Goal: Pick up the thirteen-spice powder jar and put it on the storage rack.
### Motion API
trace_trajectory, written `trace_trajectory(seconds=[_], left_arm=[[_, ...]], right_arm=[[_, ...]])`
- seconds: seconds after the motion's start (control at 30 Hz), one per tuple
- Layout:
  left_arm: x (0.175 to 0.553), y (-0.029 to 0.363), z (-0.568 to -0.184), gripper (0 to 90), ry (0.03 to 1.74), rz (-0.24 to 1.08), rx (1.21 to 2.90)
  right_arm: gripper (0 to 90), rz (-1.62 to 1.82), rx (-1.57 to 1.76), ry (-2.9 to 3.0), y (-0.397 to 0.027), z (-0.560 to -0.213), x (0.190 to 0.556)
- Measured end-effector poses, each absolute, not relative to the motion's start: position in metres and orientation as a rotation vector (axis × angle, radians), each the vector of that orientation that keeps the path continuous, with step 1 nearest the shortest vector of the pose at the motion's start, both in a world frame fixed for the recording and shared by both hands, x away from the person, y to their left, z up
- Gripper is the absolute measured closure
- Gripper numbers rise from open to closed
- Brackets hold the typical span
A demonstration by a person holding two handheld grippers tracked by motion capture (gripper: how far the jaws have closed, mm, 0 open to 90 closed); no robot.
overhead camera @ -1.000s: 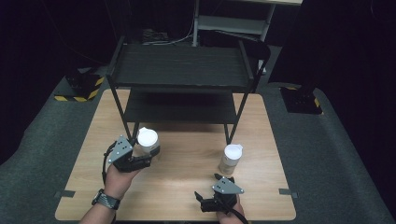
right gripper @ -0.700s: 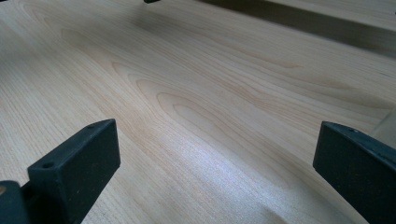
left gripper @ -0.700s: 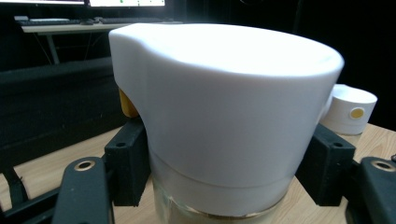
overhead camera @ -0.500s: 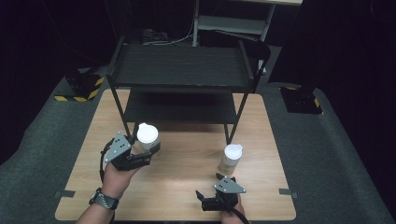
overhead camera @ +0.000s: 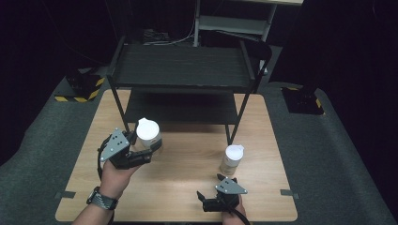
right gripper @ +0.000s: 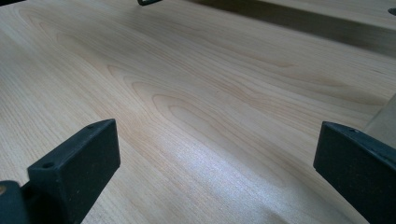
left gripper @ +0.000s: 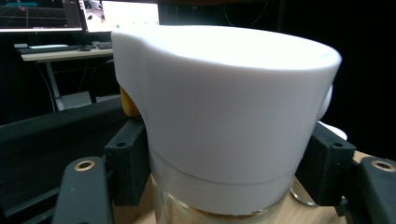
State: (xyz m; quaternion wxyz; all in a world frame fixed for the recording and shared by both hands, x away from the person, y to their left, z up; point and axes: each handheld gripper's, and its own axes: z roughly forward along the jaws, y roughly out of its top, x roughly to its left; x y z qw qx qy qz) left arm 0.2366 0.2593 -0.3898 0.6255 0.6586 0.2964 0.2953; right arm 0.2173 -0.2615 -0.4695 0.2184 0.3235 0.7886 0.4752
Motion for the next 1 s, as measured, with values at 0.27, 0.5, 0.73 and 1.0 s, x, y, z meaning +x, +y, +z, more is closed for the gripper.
trace_trajectory(seconds=[0.27, 0.5, 0.73, 1.0], left_arm=[[0.236, 0.261, -0.380, 29.9, 0.683, 0.684, 1.506], [0.237, 0.262, -0.369, 29.9, 0.680, 0.695, 1.502], [0.240, 0.261, -0.356, 29.9, 0.675, 0.706, 1.492], [0.246, 0.261, -0.343, 29.9, 0.683, 0.694, 1.473]], right_arm=[[0.0, 1.316, 0.897, 2.184, -0.262, -0.469, 0.218], [0.0, 1.316, 0.895, 2.184, -0.262, -0.470, 0.218], [0.0, 1.321, 0.900, 2.182, -0.262, -0.470, 0.218], [0.0, 1.332, 0.910, 2.179, -0.264, -0.470, 0.219]])
